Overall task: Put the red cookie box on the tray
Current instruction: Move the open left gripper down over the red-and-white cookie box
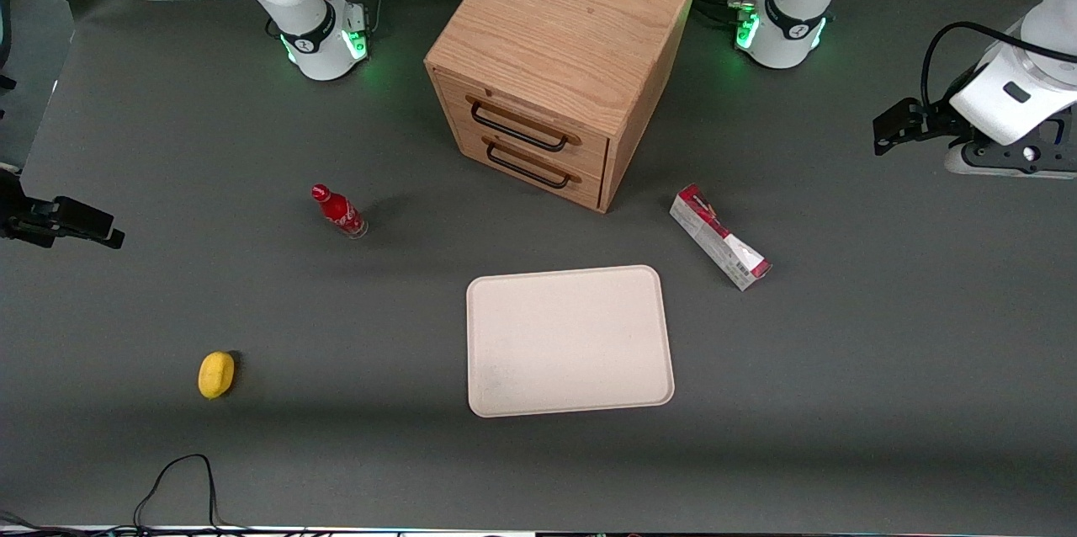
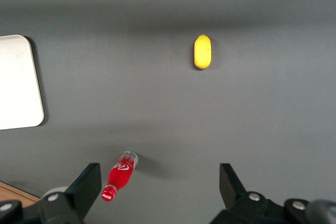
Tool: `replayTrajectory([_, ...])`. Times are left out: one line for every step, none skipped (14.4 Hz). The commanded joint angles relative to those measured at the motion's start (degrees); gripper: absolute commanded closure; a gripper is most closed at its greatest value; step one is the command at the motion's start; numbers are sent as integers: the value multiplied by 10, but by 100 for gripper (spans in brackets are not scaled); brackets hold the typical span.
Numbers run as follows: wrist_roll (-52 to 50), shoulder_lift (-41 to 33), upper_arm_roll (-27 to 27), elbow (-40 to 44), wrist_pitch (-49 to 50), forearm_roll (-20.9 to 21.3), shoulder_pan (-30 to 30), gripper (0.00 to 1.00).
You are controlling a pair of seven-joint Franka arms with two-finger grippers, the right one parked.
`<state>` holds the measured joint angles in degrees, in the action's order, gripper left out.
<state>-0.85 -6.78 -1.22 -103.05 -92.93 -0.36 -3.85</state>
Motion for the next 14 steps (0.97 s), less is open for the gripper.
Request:
replayTrajectory([6, -10, -4, -7, -7, -3, 4, 0])
replayTrajectory([6, -10, -3, -6, -8, -3, 4, 0])
replayTrajectory([6, -7, -3, -7, -15, -3, 4, 0])
replayTrajectory([6, -3, -3, -7, -24, -3, 4, 0])
replayTrajectory([14, 9, -3, -7, -36, -3, 3, 0])
replayTrajectory([15, 18, -3, -9, -34, -6, 1, 0])
replayTrajectory([13, 20, -3, -14, -38, -7, -3, 0])
replayTrajectory([6, 24, -3, -14, -41, -8, -5, 0])
replayTrajectory([-1, 33, -4, -14, -45, -9, -12, 0])
replayTrajectory([-25, 41, -4, -16, -55, -10, -19, 0])
replayTrajectory([-72, 48, -4, -21, -66, -14, -27, 0])
replayTrajectory([-125, 55, -6, -23, -79, -18, -35, 0])
replayTrajectory([-177, 64, -11, -24, -89, -20, -44, 0])
replayTrajectory([-234, 74, -13, -24, -99, -22, -47, 0])
